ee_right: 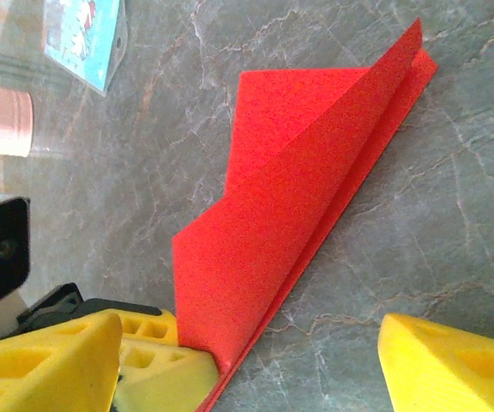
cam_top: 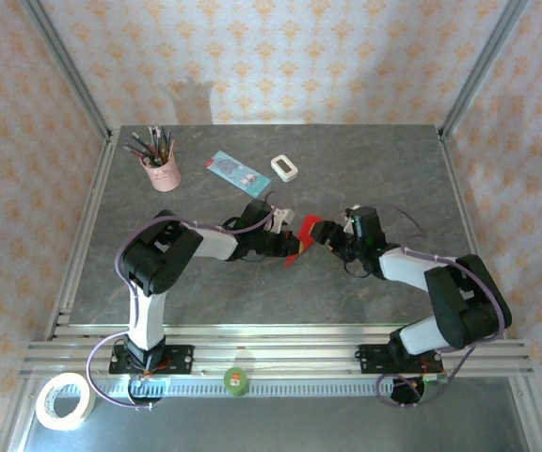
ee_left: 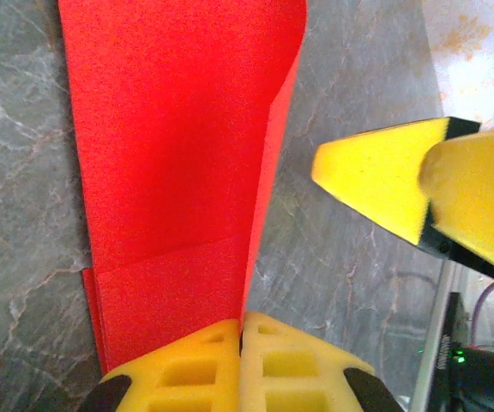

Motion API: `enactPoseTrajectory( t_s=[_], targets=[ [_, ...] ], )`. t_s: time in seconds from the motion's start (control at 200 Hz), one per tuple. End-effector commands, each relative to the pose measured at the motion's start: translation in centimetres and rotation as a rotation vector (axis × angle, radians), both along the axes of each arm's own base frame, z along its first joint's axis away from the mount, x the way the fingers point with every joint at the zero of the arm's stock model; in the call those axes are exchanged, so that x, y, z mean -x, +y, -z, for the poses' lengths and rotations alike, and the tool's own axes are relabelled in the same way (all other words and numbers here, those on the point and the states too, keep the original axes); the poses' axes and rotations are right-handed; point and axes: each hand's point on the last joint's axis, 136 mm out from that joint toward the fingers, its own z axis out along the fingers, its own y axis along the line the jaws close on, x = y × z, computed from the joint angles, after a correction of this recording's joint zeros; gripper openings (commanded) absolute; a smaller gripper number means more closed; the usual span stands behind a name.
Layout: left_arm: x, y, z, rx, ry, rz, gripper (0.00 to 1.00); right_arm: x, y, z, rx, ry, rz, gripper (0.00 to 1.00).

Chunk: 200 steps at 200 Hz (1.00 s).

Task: Fold a paper plane with a square sheet of paper (pick it up from the middle)

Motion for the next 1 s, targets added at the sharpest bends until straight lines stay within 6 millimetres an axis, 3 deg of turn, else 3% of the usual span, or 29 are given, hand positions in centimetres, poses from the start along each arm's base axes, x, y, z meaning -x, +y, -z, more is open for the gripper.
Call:
enactPoseTrajectory(
  t_s=[0.0, 0.36, 0.766, 0.996],
  targets=[
    [-1.1, -0.5, -1.4, 0.071, 0.025, -0.030, 0.00, -0.6, 0.1, 0.0, 0.031, -0.006, -0.033, 0.76],
    [-1.2, -0.3, -1.7, 0.127, 0.086, -0.055, 0.00, -1.6, 0.3, 1.7, 0.087, 0.051, -0.053, 0.68],
    [-1.0, -0.1, -0.2, 0.114, 0.131, -0.063, 0.00, -1.9, 0.0, 4.0, 0.136, 0.128, -0.044, 0.68],
    [-0.9, 0.2, 0.5, 0.091, 0.125, -0.066, 0.04, -1.8, -0.1, 6.1, 0.282, 0.180, -0.053, 0.68]
  ],
)
